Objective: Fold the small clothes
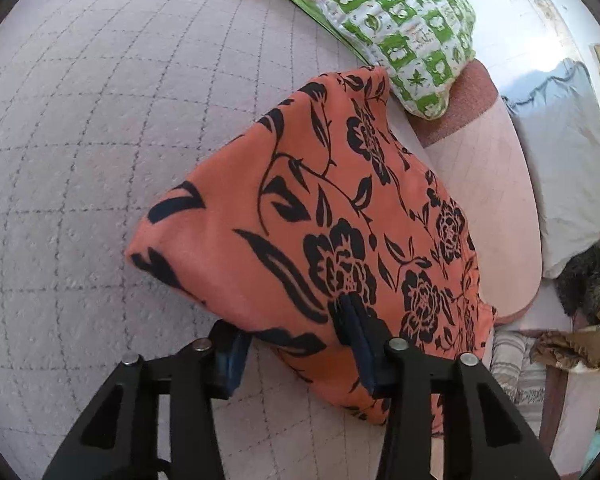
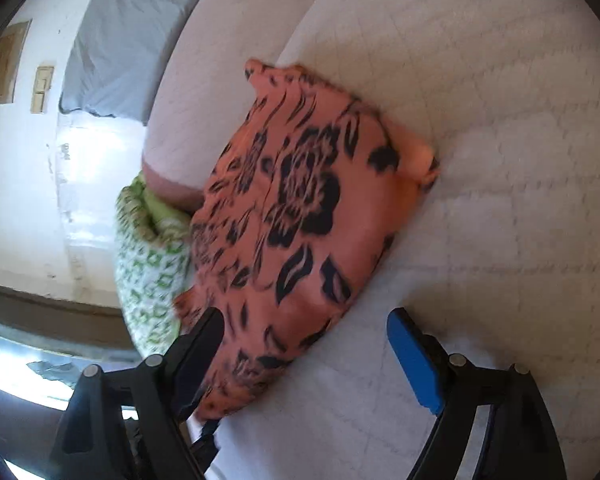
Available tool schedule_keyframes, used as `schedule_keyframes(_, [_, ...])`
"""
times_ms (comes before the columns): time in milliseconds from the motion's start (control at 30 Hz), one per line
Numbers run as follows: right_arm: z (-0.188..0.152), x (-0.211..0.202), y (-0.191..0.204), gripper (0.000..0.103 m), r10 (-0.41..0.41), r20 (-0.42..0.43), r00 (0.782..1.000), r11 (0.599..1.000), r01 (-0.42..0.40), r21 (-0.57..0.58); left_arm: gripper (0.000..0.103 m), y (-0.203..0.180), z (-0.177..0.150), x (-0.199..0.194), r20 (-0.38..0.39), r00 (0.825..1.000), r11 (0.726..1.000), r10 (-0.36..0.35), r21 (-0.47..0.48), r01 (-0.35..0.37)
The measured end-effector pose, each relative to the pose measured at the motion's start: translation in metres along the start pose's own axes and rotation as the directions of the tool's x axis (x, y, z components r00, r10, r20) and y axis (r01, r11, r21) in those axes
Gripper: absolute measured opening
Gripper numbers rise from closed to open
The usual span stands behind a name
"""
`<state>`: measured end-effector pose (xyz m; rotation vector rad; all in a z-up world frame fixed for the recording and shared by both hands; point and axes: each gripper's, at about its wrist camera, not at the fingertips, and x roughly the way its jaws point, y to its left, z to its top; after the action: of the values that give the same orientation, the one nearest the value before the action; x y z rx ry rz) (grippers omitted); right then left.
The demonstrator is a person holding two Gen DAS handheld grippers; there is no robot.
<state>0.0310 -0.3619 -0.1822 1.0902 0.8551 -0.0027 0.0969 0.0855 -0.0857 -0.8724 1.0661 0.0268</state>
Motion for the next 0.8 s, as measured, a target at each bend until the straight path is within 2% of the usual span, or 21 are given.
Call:
schedule_keyframes(33, [0.003,0.004,0.004,0.086,-0.005,0.008,1.0,1.0,0.006,-0.022,0.066,0.0,0.001,0.001,0.002,1.0,1.0,-0.022,-0.018,0.022])
schedule_keyframes(67, [0.005,0.007,0.007,0.086,0.0,0.023,1.0,0.999,0.001,-0.039,0.069,-0.001,0.002,0.001,0.007,0.999,0.998,-0.049,-0.037,0.05])
schedule_keyframes(167, [0.015,0.02,0.006,0.084,0.024,0.066,0.997,0.999,-0.021,-0.047,0.071,-0.004,0.004,0.003,0.021,0.998,0.998,-0.054,-0.039,0.055])
schedule_keyframes(233, [0.023,0.025,0.005,0.065,0.035,0.097,0.995,0.997,-0.028,-0.07,0.07,-0.005,0.006,0.004,0.046,0.996,0.996,-0.074,-0.046,0.076])
schedule_keyframes(267, [0.027,0.029,0.002,0.043,0.023,0.102,0.995,0.998,-0.017,-0.065,0.07,-0.006,0.006,0.004,0.061,0.994,0.994,-0.087,-0.054,0.09])
schedule_keyframes(300, [0.031,0.035,-0.002,0.026,0.009,0.101,0.995,0.999,-0.004,-0.047,0.066,-0.006,0.007,0.004,0.073,0.993,0.994,-0.092,-0.06,0.097])
schedule_keyframes(333, [0.035,0.039,-0.008,0.025,0.03,0.093,0.995,0.999,-0.028,-0.024,0.043,-0.005,0.006,0.005,0.087,0.993,0.995,-0.076,-0.062,0.082])
schedule_keyframes(367, [0.036,0.039,-0.008,0.022,0.041,0.093,0.995,0.999,-0.039,-0.019,0.03,-0.006,0.006,0.005,0.096,0.995,0.998,-0.035,-0.053,0.04])
schedule_keyframes(400, [0.036,0.038,-0.005,0.022,0.038,0.091,0.995,0.999,-0.035,-0.029,0.027,-0.006,0.007,0.007,0.096,0.995,0.999,-0.014,-0.039,0.018])
schedule_keyframes(533, [0.035,0.033,0.01,0.018,-0.005,0.097,0.995,0.992,0.017,-0.122,0.017,-0.006,0.005,0.003,0.123,0.992,1.0,-0.018,-0.006,0.019])
schedule_keyframes(667, [0.028,0.016,0.035,0.017,-0.019,0.158,0.987,0.97,0.057,-0.238,0.014,-0.007,-0.002,-0.011,0.157,0.987,0.999,-0.038,0.025,0.034])
schedule_keyframes(800, [0.016,-0.004,0.04,0.016,-0.024,0.176,0.984,0.952,0.076,-0.297,0.012,-0.001,-0.021,-0.036,0.178,0.983,0.998,-0.039,0.06,0.029])
